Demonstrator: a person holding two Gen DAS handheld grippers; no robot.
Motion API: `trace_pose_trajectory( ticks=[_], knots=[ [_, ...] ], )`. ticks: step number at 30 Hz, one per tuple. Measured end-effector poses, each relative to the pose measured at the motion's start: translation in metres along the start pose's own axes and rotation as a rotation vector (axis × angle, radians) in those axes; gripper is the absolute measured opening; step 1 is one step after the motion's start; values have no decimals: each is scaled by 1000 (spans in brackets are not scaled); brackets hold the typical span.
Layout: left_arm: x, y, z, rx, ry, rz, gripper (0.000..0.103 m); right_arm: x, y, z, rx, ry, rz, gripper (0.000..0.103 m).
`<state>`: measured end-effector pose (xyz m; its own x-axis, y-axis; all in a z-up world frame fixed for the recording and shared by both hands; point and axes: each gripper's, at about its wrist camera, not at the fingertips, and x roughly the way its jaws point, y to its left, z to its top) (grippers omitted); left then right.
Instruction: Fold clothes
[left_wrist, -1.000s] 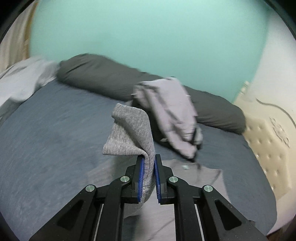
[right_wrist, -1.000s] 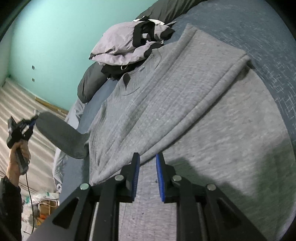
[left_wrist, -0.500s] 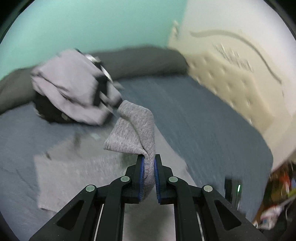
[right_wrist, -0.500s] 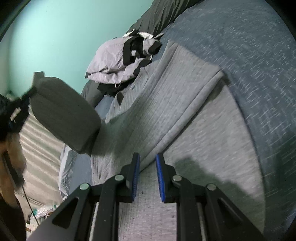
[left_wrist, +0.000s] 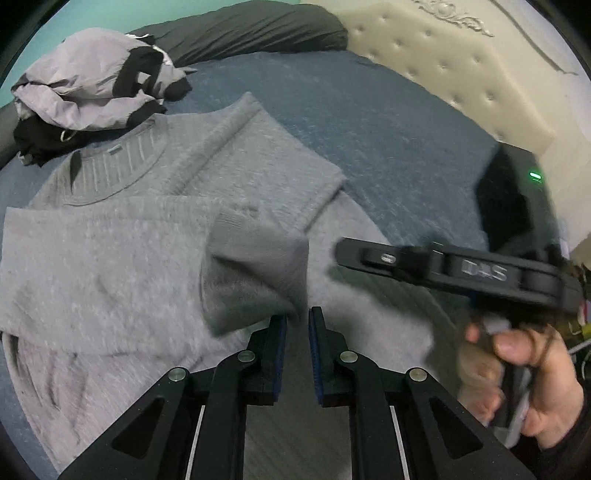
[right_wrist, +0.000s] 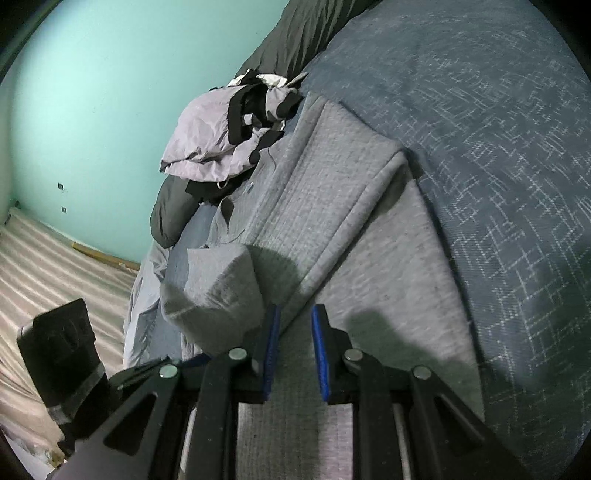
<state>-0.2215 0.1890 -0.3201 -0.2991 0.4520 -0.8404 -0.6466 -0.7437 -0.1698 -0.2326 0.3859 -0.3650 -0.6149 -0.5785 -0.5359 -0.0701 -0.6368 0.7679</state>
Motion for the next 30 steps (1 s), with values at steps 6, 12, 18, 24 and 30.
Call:
trace_pose_trajectory(
  ticks=[6,12,18,24,30],
  knots=[
    [-26,4,-15,9,-25,-8,47,6,2,-2,-5,28,-9,36],
    [-38,58,-43,-148,-11,81,47,7,-6,-2,28,34,-47,40],
    [-51,119,-71,-322,-30,160,47,-12,-23,6,87,-28,-110,40],
    [-49,144,-87,-407,-33,167,47,-10,-18,14,40,-37,-110,40],
    [-55,145,-94,-421,-35,170,47,6,-8,10,-25,-15,-133,9]
  ],
)
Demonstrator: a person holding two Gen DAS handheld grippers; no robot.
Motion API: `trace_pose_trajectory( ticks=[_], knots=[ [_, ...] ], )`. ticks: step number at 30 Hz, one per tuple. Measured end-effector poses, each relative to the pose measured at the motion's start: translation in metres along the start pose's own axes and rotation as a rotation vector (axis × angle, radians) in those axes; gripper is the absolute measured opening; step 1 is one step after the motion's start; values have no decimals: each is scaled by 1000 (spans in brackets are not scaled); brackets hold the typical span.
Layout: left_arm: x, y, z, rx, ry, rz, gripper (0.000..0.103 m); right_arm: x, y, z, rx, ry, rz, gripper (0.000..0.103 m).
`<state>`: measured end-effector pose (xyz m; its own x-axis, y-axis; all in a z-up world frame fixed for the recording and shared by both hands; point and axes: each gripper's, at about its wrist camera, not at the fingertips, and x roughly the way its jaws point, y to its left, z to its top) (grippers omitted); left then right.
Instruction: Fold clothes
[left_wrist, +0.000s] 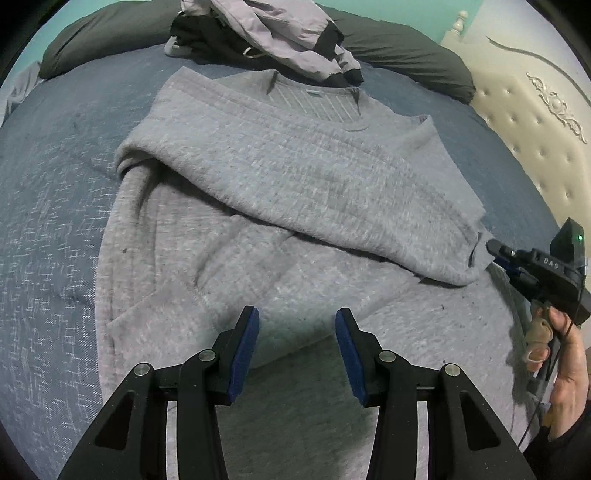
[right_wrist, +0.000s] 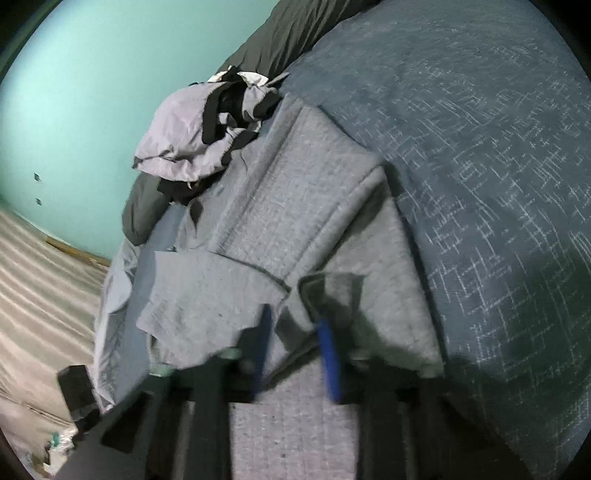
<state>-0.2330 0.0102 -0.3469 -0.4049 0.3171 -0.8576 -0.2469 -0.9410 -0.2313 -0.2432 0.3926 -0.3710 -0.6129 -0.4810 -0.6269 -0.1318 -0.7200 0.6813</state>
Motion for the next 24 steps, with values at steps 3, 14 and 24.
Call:
trace_pose_trajectory(
  ticks=[3,14,24],
  knots=[
    [-10,5,0,-3,-12,5,47,-10,-3,-4,31,-21,45,3],
    [-31,43,13,-53,-37,81,47,-67,5,-50,28,-59,42,3],
    [-45,58,22,-64,-45,119,47,-58,0,-61,-7,22,-31,16]
  ],
)
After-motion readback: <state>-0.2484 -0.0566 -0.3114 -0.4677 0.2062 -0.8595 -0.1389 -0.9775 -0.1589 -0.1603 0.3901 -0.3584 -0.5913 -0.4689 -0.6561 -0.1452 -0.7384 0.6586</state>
